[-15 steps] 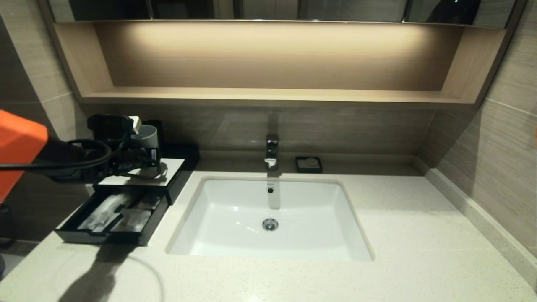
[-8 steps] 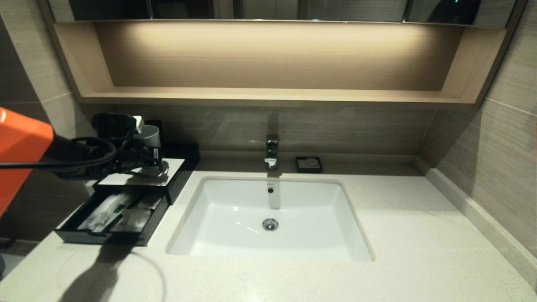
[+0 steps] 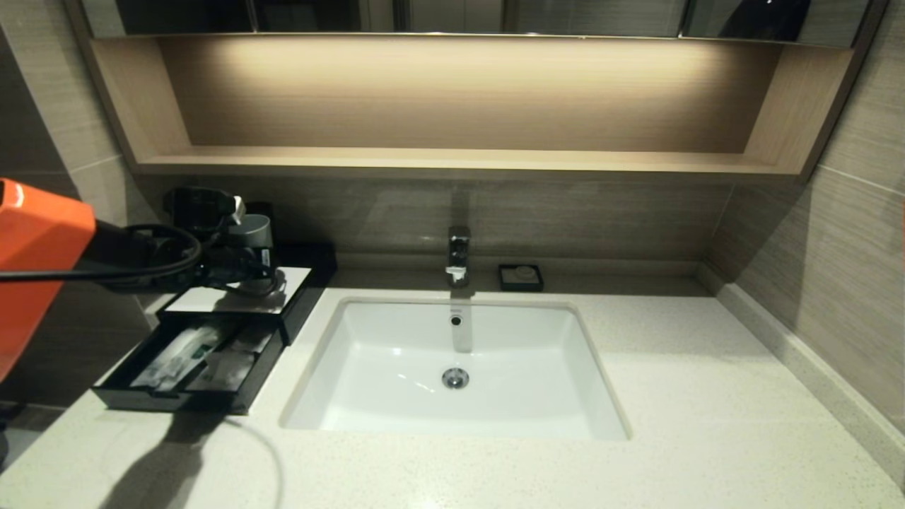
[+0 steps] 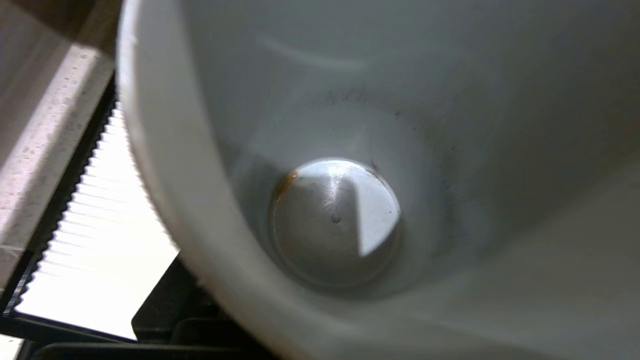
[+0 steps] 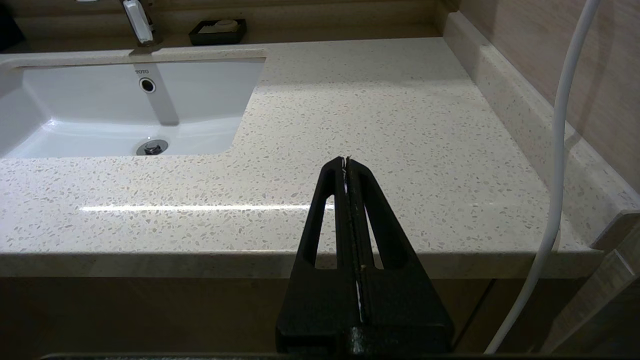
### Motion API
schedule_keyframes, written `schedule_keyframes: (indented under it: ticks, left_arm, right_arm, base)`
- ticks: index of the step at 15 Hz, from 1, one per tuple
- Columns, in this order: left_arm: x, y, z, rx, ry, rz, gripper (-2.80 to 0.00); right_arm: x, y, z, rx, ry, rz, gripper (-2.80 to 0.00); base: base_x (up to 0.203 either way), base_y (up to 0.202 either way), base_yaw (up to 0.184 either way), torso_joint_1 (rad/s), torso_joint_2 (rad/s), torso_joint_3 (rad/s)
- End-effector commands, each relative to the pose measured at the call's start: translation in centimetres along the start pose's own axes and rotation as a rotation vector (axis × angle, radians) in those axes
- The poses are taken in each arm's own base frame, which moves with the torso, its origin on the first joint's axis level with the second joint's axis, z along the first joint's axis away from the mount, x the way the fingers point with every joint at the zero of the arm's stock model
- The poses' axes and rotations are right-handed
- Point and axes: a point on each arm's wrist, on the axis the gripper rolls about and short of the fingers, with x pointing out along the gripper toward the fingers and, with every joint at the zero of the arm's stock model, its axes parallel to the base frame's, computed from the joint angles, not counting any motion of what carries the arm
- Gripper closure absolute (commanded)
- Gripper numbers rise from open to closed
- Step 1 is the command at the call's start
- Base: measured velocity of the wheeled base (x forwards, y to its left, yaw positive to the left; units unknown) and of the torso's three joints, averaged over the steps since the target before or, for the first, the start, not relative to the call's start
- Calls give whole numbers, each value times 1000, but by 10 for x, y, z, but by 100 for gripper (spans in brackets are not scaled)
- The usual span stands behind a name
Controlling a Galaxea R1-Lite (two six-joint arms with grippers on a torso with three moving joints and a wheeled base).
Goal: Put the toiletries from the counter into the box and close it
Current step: Place the cup on the storage box
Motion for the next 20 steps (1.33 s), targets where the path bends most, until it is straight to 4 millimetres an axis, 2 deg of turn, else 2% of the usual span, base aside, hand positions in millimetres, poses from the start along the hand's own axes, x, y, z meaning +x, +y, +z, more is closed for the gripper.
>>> schedule_keyframes:
  ticks: [1,9,20]
  left_arm:
    - [5,-1,-4,-2,10,1,0]
    - [8,-7,0,0,24,-9,0]
    - [12,-12,-6,-12,56,-12,0]
  right_arm:
    - [0,0,0,1,0,0,0]
    - [0,0,0,1,-2,-1,0]
    - [0,0,0,1,-1,-1,0]
  base:
    - [0,0,0,0,0,0]
    - [0,0,0,0,0,0]
    - [0,0,0,0,0,0]
